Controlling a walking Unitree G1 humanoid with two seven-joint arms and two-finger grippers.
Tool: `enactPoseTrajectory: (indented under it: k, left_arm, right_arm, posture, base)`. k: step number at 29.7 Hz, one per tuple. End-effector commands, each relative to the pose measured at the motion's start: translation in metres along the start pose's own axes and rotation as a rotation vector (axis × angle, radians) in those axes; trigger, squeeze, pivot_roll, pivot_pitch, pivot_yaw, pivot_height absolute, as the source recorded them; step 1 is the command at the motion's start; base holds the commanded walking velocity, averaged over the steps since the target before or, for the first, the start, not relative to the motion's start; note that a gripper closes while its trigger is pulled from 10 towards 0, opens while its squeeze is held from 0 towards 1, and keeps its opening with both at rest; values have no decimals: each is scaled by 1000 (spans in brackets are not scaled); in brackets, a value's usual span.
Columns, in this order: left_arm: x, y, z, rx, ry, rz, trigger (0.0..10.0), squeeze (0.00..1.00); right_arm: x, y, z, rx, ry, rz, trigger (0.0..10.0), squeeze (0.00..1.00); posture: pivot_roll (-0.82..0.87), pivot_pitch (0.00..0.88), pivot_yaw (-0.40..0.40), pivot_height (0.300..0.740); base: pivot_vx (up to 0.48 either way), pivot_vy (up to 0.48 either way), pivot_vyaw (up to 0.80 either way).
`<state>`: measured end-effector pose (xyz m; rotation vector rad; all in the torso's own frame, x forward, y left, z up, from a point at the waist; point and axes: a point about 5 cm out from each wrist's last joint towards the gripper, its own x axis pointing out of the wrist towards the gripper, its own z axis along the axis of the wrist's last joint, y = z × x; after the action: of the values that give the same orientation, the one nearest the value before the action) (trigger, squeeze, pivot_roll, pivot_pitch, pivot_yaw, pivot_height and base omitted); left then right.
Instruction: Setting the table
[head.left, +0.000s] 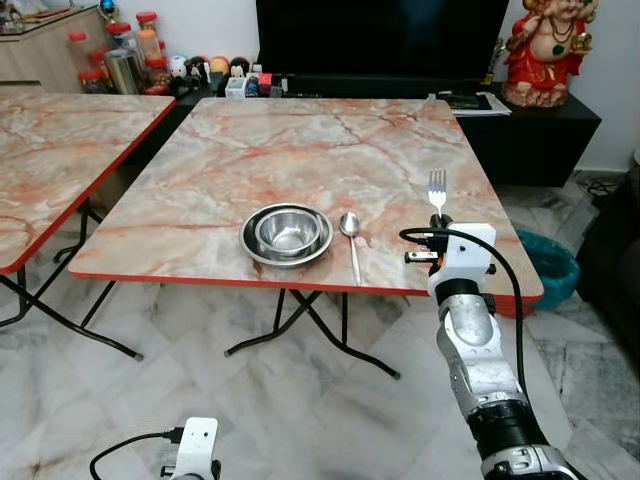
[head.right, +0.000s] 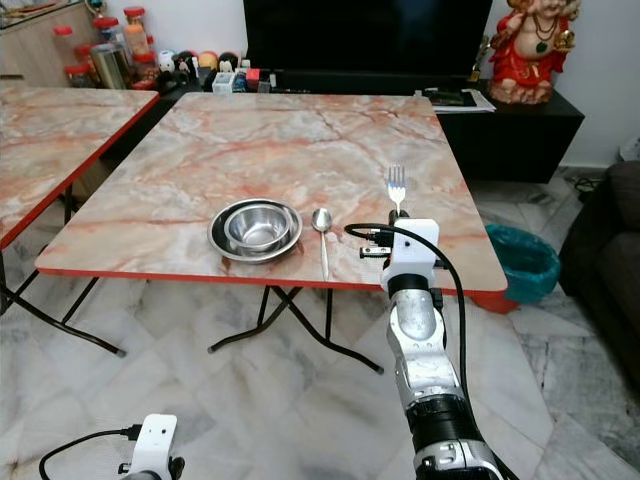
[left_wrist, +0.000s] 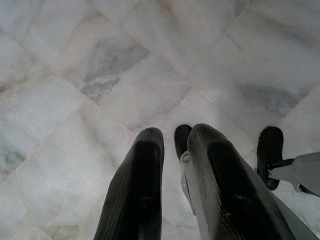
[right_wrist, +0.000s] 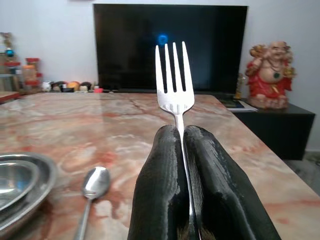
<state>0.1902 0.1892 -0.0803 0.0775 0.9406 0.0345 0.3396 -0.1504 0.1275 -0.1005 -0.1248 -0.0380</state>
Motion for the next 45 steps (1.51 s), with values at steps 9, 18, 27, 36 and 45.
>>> enactPoseTrajectory:
  k: [9, 18, 27, 36, 45]
  left_arm:
    - [0, 5, 1, -1, 0, 20, 10000, 0]
    - [0, 4, 0, -3, 3, 19, 10000, 0]
    - [0, 3, 0, -3, 2, 18, 10000, 0]
    - [0, 2, -1, 0, 8, 14, 10000, 0]
    - [0, 0, -2, -2, 7, 10, 10000, 0]
  right_arm:
    - [1, 8, 3, 18, 4, 21, 10000, 0]
    - [1, 12, 1, 31, 18, 33, 10000, 0]
    - [-2, 13, -2, 30, 40, 35, 10000, 0]
    - [-7, 21, -11, 28, 100, 42, 10000, 0]
    - [-15, 30, -24, 28, 194, 51, 10000, 0]
  posture:
    - [-8, 0, -7, 736]
    - [-8, 0, -9, 736]
    - [-11, 0, -11, 736]
    - [-14, 0, -14, 736]
    - [-17, 0, -17, 736]
  base:
    - [282, 0, 139]
    - [291, 0, 0]
    - [292, 0, 0]
    - [305, 0, 0]
    - [67, 0, 0]
